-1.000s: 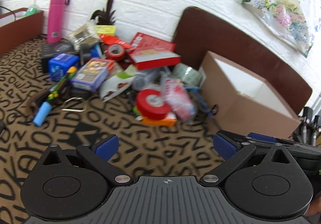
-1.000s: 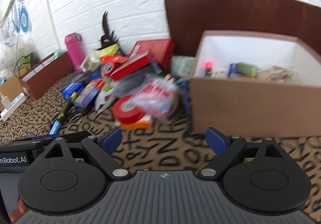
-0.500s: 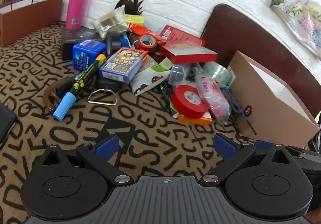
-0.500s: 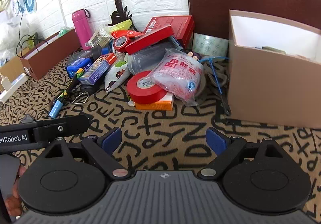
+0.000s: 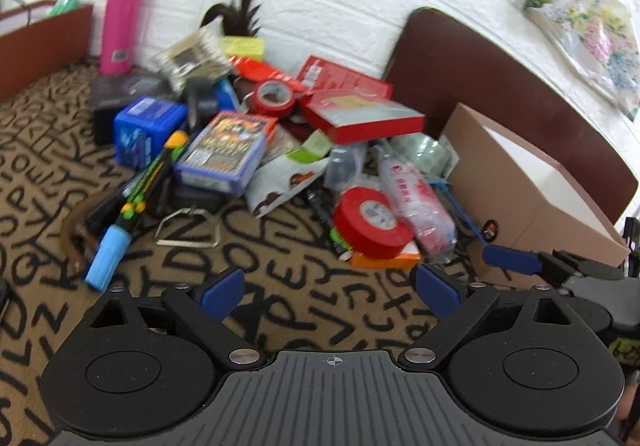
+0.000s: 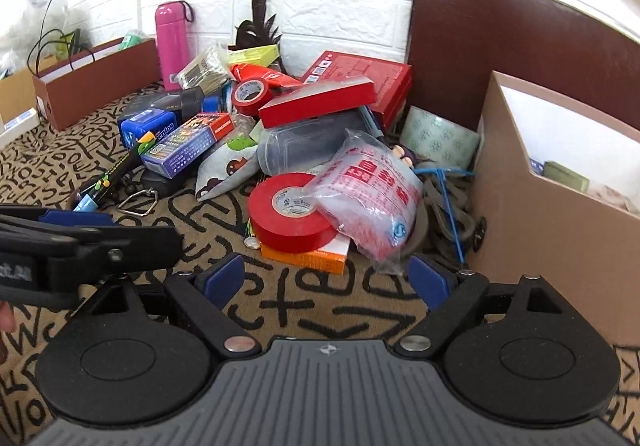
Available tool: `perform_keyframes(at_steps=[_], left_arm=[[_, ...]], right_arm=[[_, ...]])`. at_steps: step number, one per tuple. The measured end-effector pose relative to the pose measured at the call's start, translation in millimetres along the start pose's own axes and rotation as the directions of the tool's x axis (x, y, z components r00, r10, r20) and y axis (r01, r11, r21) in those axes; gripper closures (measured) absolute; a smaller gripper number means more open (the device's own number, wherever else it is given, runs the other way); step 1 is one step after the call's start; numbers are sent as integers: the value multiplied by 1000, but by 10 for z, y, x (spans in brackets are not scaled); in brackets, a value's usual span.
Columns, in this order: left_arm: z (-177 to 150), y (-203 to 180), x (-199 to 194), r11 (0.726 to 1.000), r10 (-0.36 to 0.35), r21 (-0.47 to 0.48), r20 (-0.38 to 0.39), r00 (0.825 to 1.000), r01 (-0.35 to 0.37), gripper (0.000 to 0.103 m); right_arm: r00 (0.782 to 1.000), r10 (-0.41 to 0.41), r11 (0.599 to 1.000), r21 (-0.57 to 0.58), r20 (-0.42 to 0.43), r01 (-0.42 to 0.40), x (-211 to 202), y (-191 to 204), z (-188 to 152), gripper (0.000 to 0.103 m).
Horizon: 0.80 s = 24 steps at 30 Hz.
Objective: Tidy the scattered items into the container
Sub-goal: 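Grasp the clear plastic bag of items with the left gripper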
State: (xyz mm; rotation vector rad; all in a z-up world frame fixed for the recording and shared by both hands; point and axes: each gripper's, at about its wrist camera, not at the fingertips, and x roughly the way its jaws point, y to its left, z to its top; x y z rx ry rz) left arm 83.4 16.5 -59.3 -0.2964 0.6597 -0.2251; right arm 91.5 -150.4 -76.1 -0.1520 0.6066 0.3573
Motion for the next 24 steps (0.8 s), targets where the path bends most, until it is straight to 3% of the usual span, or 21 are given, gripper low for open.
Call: perform_keyframes(at_steps=[7,14,22,24], left_arm=[[134,-64,222,999,-44,19,-30,999,45,21],[372,-200,545,994,-103,21,-51,993,105,40],[486,-442,864,984,-166,53,-87,982,171,40],[496,-485,950,980,-184,51,-104,977,190,42]], right_arm=[[1000,-8,1000,31,7,8,201,-82,82,15],[1000,-18,999,30,7,17,388,-212,147,27],[999,-8,1000,-4,49,8,474,-193,157,27],[999,-7,1000,8,54,6,478,-203,156,31]])
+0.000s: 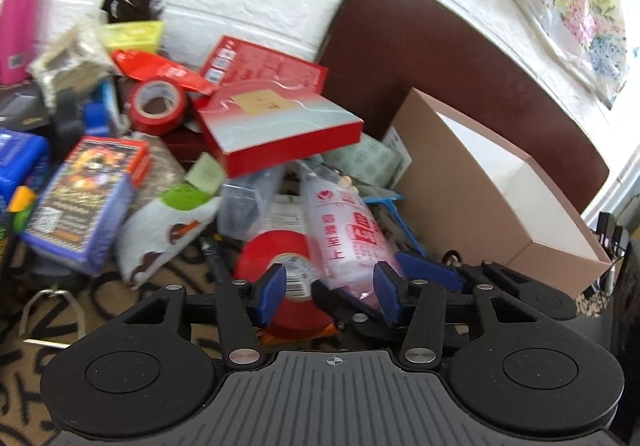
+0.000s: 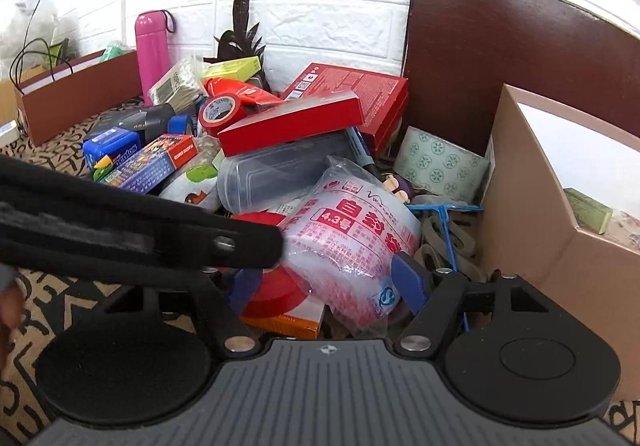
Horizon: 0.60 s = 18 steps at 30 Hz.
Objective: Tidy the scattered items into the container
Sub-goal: 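Grasp the clear plastic bag of items with the left gripper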
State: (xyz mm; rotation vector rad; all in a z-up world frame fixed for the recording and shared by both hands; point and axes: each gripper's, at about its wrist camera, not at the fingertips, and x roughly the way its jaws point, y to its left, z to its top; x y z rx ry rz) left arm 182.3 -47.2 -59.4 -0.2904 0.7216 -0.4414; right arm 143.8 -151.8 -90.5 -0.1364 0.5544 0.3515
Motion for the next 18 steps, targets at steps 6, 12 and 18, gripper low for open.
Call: perform_keyframes(at_steps=[6,12,18], left_arm=[[26,20,174,999,-27,-44,-38,999,25,67],[-12,-143,27,999,-6,36,-28,1000,7,84],[-217,-320,-324,999,-3,47,-29,1000,4,86]], right_arm=[[1000,-14,1000,24,9,14,-7,-29,0,46],[999,-50,995,-86,15,51,-88,129,2,67],[1000,-16,994,-108,3,16,-386,185,-74,73]])
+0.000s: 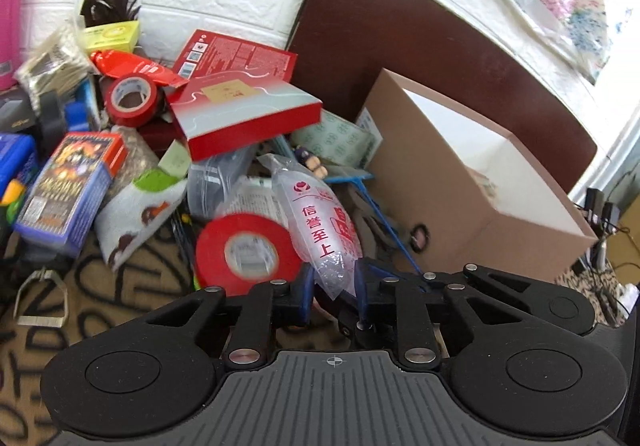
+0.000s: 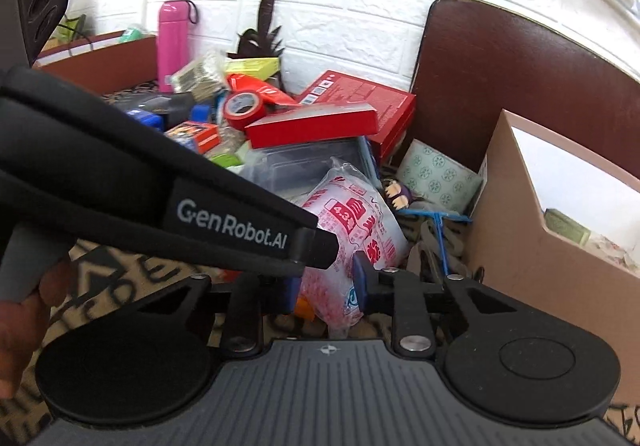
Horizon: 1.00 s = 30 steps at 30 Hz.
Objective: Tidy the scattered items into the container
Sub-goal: 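Grasp the clear plastic bag of items with the left gripper, then lift the clear plastic bag with the left gripper toward the cardboard box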
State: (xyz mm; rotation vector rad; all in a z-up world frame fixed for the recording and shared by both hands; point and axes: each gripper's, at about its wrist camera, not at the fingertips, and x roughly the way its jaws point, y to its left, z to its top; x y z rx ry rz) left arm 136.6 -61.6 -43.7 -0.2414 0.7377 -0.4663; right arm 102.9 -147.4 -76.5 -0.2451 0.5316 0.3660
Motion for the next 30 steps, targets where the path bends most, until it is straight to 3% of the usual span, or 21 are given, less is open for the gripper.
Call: perform_keyframes(at_steps=[13,15,17,21,23,25,29,30], left_arm=[[-898,-194,-794,997,-5,-77,-89,996,-2,85],[-983,-187,-871,997,18,-78,-100,995,-26,60],[-1052,-135,-903,991,64,-109,-111,992,-77,47],[-1132,51,-916,974,72,-205,-127,989,-97,42],[-1120,109,-918,968,79,-230,-118,990,-104,33],[-1084,126,-907,969,87,-221,-102,991,-108,30],[-1002,122,-811,977,78,-191,-86,993,-93,22],[-979,117,-767,979,70,-186,-88,994,-86,22]], right_arm=[[991,107,988,-101,-83,-115,-1006,396,-580,76],[989,120,986,-109,-85,-129,-1126,465,-651,73],[984,155,981,-102,-83,-163,-1228,510,-702,68],[965,238,971,8,-110,-238,-1295,463,-794,66],[960,249,967,80,-125,-241,-1268,378,-825,66],[959,252,961,153,-132,-231,-1261,261,-850,65],[965,236,940,278,-111,-197,-1237,9,-864,47],[968,225,936,300,-107,-185,-1219,-42,-863,46]])
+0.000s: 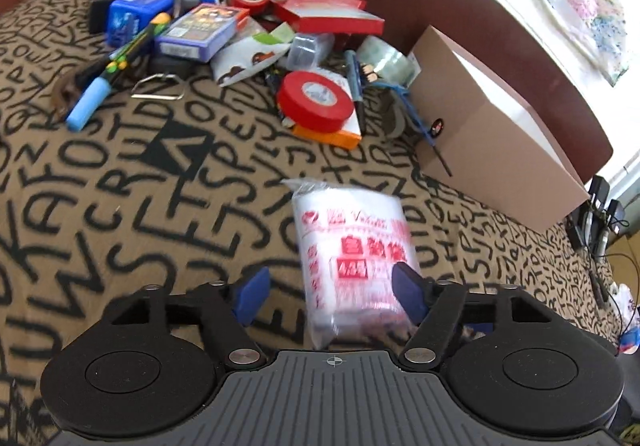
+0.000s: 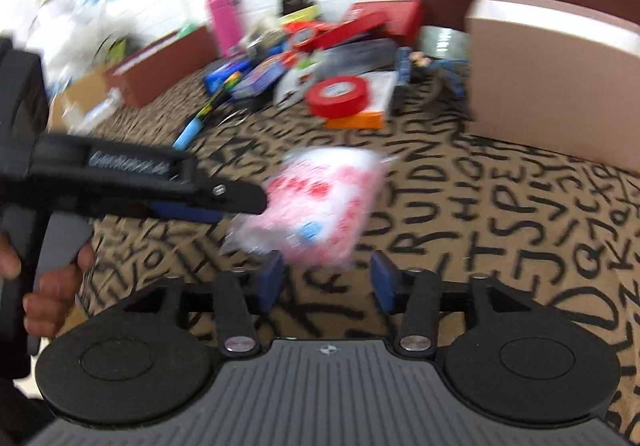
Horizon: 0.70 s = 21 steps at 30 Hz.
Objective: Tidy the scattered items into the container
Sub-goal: 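Lift the clear plastic bag with the left gripper toward the cardboard box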
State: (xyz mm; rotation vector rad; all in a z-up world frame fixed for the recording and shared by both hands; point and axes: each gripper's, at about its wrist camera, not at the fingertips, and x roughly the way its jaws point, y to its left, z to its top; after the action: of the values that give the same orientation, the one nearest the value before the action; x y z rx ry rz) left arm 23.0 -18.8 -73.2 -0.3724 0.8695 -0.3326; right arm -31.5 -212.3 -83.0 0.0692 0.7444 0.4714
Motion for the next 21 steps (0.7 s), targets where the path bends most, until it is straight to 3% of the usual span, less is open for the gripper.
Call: perform_keyframes(at_steps=[3,9,12,14,17,19,21], left_arm=[[62,-27,113,1000,-25,2,-34,999,25,22],[110,-49,280,999,-38,-1,-59,998,38,21],[127,-30,325,999,-45,0,-67,997,45,28],[139,-28,325,999,-43,10,-70,997,44,43],[164,9,320,999,-50,9,-75,996,51,49],[179,46,320,998,-58,-8,-75,995,58,50],[183,79,332,997,-68,-30,-70,995,66,37]], right_arm=[[1000,1,997,75,12,-2,42,-144,34,44],[995,96,972,214,5,-95,184,-357,55,39],[994,112,970,216,8,-111,248,-356,71,39],[993,120,969,216,8,-119,282,-349,97,39],[991,132,968,214,7,-131,332,-338,136,41],[990,141,967,215,5,-138,363,-332,157,42],[989,146,964,224,4,-143,392,-331,169,42]])
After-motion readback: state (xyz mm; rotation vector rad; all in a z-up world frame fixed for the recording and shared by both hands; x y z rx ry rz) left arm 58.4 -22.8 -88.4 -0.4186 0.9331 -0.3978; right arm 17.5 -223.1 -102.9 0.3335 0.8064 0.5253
